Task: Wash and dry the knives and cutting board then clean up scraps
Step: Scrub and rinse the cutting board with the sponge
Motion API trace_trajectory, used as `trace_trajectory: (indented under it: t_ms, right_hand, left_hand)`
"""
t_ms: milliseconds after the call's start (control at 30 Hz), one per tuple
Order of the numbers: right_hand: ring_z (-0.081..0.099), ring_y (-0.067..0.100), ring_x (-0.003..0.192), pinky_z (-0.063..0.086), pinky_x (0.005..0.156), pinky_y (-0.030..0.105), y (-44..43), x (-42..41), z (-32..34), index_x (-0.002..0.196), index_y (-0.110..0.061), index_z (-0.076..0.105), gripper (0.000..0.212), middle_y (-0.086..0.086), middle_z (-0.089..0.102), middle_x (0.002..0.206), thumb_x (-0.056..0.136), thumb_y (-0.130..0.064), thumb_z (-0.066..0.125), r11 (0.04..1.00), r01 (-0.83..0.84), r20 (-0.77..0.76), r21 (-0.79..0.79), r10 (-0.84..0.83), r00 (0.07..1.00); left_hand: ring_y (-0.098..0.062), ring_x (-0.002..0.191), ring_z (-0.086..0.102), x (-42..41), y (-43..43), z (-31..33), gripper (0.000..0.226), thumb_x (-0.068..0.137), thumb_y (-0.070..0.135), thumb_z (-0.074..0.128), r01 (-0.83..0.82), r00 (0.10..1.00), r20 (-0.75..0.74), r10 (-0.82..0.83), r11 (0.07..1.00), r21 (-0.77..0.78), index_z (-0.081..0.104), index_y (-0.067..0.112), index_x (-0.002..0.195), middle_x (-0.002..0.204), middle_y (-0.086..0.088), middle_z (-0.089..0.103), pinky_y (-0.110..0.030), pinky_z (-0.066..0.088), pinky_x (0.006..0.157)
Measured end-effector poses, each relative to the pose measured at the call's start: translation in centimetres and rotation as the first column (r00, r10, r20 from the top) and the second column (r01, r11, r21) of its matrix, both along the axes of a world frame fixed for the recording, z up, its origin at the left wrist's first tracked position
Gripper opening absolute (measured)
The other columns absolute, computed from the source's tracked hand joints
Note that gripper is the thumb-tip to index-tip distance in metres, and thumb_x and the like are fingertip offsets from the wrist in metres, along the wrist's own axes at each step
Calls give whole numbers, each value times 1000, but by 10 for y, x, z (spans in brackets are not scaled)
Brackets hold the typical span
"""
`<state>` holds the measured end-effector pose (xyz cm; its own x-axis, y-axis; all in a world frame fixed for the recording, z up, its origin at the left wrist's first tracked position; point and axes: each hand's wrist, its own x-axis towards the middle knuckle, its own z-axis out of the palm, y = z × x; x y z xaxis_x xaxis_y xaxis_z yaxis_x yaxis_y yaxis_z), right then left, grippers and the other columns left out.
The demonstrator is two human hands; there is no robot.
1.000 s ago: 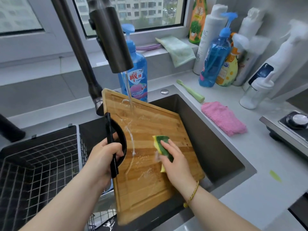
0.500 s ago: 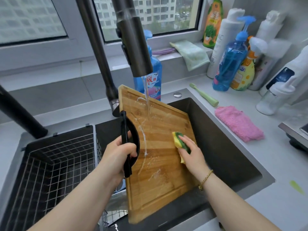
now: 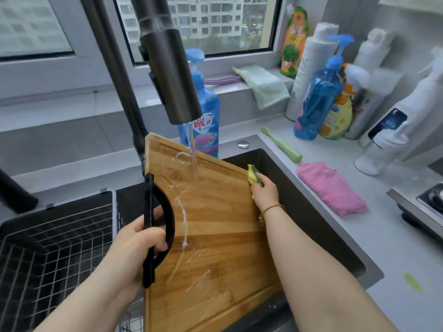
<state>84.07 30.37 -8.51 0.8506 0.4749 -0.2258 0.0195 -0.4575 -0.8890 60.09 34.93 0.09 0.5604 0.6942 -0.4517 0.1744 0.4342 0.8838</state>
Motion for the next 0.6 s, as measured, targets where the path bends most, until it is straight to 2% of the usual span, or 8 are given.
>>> trace_trajectory:
  t_ms: [100, 167, 267, 333, 400, 500, 533, 600]
  right_hand:
    - [45, 25, 125, 35, 103, 33, -5, 3, -12, 135, -12, 44, 40, 9, 47, 137, 97, -7, 36, 987, 152, -94, -61, -157, 983]
    - [42, 24, 128, 32, 107, 35, 0, -9, -14, 134, -13, 46, 39, 7, 43, 140, 96, -7, 38, 988, 152, -38, -35, -153, 988]
    - [35, 17, 132, 25, 108, 23, 4, -37, -11, 132, -14, 48, 37, 2, 39, 142, 95, -10, 43, 991, -115, 150, 74, 103, 983]
    - [35, 15, 132, 24, 103, 17, 1, -38, -13, 132, -14, 47, 38, 2, 40, 141, 95, -12, 45, 972, -224, 219, 71, 204, 954]
    - [40, 18, 128, 29, 104, 22, -6, -25, -21, 134, -14, 45, 39, 5, 42, 140, 95, -12, 44, 988, -152, 178, 33, 144, 973]
    - [46, 24, 123, 38, 101, 31, -20, -9, -32, 135, -15, 44, 40, 7, 44, 139, 96, -10, 39, 989, 116, -52, -95, -121, 991]
    - [46, 24, 123, 38, 102, 34, -23, -11, -32, 135, -15, 44, 40, 7, 43, 140, 96, -9, 38, 982, 147, -65, -117, -155, 986]
    - [41, 22, 127, 33, 107, 33, -19, -23, -26, 134, -15, 45, 40, 6, 39, 142, 95, -8, 40, 993, 91, 28, -71, -89, 996]
  left_hand:
    - [-21, 77, 42, 0, 1, -2, 51, 49, -5, 54, 12, 1000, -21, -12, 1000, 2, 63, 20, 93, 93, -11, 48, -24, 30, 61]
    - [-22, 74, 41, 3, 1, -4, 49, 56, -7, 54, 20, 999, -27, -20, 1000, -6, 63, 17, 97, 91, -11, 47, -24, 29, 60]
    - [-22, 77, 40, 9, 1, -6, 51, 53, -5, 51, 4, 999, -41, -4, 1000, 4, 64, 21, 94, 92, -10, 45, -24, 29, 60]
    - [-23, 81, 42, 9, 1, -8, 53, 52, -7, 50, 8, 999, -40, -7, 1000, 2, 64, 22, 94, 91, -12, 48, -24, 32, 61]
    - [-24, 76, 45, 7, 1, -7, 57, 53, -9, 51, 26, 998, -49, -25, 999, 18, 64, 22, 98, 86, -16, 53, -24, 38, 56]
    - [-25, 80, 46, 4, 0, 1, 53, 56, -11, 52, 40, 998, -44, -38, 999, 34, 64, 23, 96, 88, -17, 58, -26, 37, 59]
    - [-26, 83, 46, 3, 0, 3, 54, 53, -8, 53, 43, 998, -50, -41, 998, 48, 64, 22, 96, 88, -17, 59, -26, 36, 62]
    - [-26, 81, 47, 5, -1, 7, 51, 54, -6, 55, 38, 998, -59, -34, 997, 67, 64, 21, 96, 86, -16, 58, -24, 39, 60]
